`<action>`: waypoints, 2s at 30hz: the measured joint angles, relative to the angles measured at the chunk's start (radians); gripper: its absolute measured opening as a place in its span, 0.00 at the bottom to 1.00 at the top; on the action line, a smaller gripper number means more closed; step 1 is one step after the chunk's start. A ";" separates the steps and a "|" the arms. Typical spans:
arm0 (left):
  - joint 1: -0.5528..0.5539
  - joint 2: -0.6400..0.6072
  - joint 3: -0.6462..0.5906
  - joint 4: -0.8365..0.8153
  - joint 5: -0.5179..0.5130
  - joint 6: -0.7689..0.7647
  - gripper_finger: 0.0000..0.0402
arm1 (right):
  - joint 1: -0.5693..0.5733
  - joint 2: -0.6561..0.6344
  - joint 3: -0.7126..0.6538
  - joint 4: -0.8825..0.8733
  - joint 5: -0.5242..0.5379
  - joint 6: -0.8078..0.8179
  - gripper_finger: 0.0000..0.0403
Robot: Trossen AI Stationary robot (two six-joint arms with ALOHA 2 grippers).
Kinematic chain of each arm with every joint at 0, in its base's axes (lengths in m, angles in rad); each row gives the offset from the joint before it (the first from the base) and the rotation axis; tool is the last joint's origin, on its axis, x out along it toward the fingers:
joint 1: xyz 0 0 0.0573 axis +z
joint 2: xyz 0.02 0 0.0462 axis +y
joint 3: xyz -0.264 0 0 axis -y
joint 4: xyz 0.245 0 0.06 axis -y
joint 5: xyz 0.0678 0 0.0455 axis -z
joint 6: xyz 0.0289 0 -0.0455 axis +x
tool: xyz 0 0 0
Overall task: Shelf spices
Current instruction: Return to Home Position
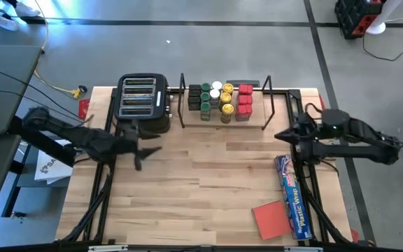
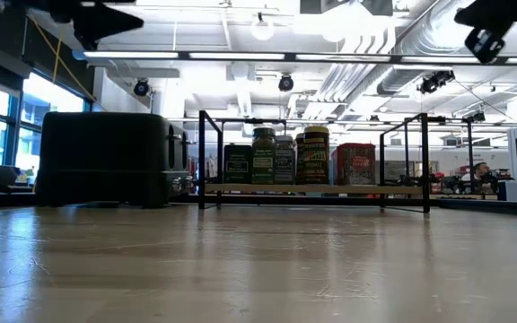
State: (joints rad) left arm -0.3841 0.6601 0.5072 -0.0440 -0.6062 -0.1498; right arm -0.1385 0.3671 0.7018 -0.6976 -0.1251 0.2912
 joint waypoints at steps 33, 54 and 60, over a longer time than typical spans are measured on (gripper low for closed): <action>0.392 -0.650 -0.422 0.079 0.387 -0.031 0.24 | 0.141 -0.360 -0.692 1.006 0.035 -0.155 0.00; 0.322 -0.643 -0.495 0.076 0.441 -0.022 0.24 | 0.141 -0.345 -0.691 0.708 0.112 -0.058 0.00; 0.322 -0.643 -0.495 0.076 0.440 -0.022 0.24 | 0.141 -0.345 -0.691 0.705 0.111 -0.063 0.00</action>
State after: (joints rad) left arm -0.0620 0.0175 0.0120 0.0319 -0.1658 -0.1719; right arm 0.0029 0.0219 0.0109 0.0078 -0.0139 0.2280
